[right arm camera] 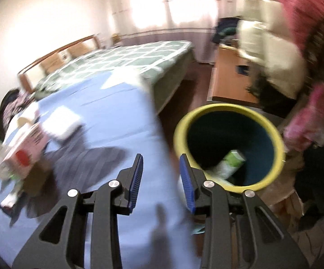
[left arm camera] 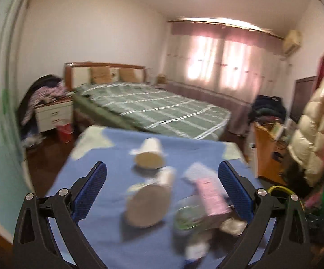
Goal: Collect trash
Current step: 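Grasp the white plastic packet on the table with the right gripper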
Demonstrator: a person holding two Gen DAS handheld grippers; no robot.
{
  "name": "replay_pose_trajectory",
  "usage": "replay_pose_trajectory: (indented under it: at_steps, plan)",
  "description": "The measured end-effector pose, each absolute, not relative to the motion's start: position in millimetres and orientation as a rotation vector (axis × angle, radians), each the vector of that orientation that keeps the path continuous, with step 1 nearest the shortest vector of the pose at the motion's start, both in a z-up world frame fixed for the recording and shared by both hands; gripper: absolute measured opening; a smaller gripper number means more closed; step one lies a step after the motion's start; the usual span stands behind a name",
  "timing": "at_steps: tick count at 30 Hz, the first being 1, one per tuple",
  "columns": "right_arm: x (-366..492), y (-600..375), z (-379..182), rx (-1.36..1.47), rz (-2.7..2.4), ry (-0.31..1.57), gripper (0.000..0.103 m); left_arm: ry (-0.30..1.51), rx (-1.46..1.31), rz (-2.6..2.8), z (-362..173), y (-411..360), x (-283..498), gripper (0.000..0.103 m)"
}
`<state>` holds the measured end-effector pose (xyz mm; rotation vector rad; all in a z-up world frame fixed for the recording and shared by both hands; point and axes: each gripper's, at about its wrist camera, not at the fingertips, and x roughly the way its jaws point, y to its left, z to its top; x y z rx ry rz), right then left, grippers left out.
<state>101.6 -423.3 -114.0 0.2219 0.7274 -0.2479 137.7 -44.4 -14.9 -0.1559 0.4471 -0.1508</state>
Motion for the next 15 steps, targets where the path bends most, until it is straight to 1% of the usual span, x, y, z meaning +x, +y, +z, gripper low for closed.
replay_pose_trajectory:
  at_steps: [6,15]
  plan:
    - [108,-351,-109,0.165,-0.083,0.748,0.032,0.485,-0.208,-0.087,-37,10,136,0.098]
    - [97,-265,-96,0.122,0.079,0.728,0.032,0.439,-0.202,-0.022,-35,34,109,0.098]
